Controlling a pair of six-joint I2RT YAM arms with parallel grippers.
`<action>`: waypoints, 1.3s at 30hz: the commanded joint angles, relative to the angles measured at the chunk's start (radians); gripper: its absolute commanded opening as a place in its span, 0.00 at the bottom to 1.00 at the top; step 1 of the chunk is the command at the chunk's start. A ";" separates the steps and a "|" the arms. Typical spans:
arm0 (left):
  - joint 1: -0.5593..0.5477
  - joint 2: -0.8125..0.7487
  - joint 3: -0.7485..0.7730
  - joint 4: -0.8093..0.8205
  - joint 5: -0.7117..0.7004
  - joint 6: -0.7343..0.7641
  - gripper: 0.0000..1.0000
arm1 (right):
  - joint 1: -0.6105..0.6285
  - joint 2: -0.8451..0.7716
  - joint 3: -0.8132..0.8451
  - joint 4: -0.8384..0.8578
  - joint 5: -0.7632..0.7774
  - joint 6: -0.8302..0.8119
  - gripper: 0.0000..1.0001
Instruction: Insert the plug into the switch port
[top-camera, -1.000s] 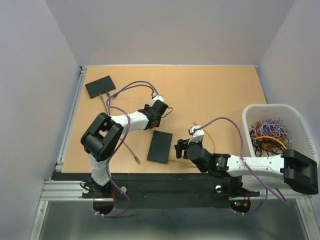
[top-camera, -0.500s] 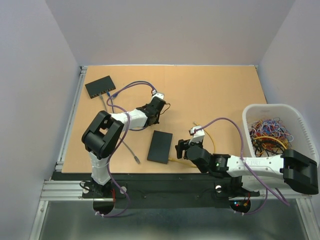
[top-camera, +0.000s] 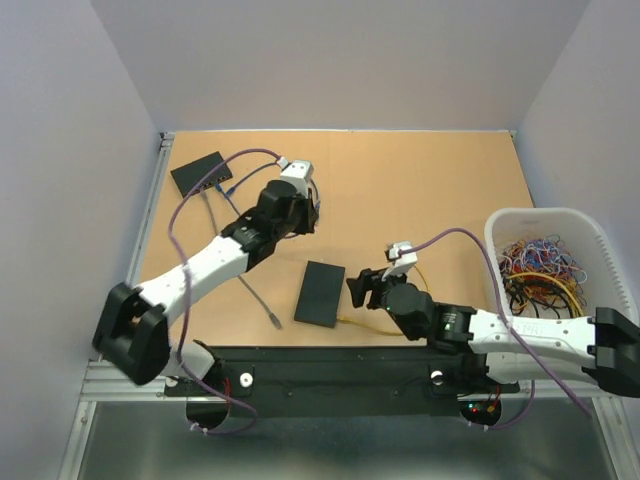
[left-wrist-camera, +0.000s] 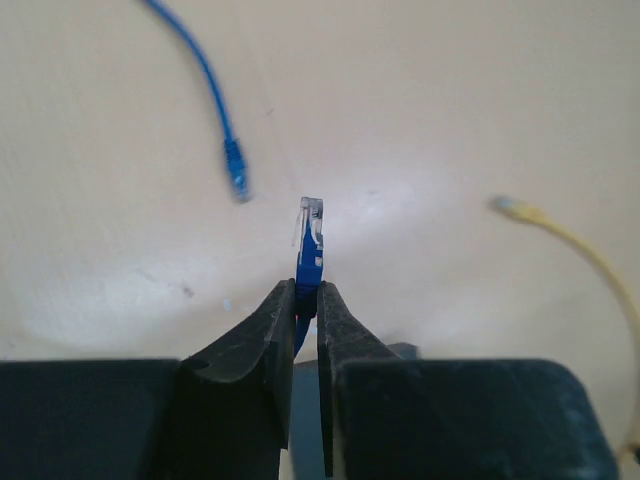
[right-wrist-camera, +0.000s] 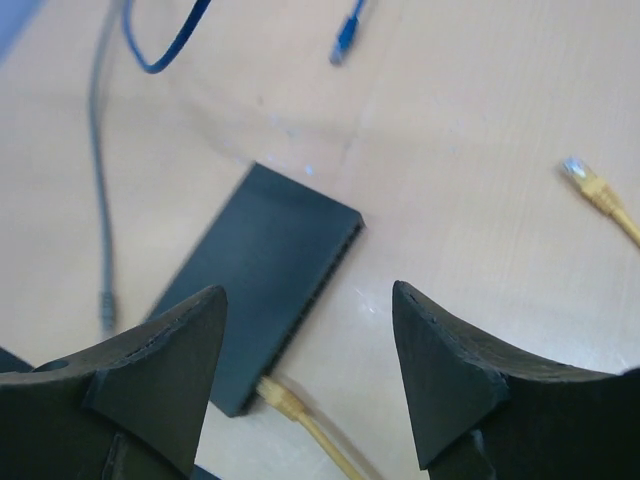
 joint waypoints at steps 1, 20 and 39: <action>-0.001 -0.224 -0.079 0.159 0.257 -0.059 0.00 | 0.000 -0.085 0.063 0.098 -0.036 -0.080 0.72; -0.020 -0.625 -0.353 0.357 0.520 -0.193 0.00 | 0.000 -0.209 0.026 0.334 -0.362 -0.230 0.70; 0.207 -0.386 -0.339 0.084 -0.024 -0.267 0.00 | -0.017 -0.013 0.121 0.151 -0.052 -0.118 0.73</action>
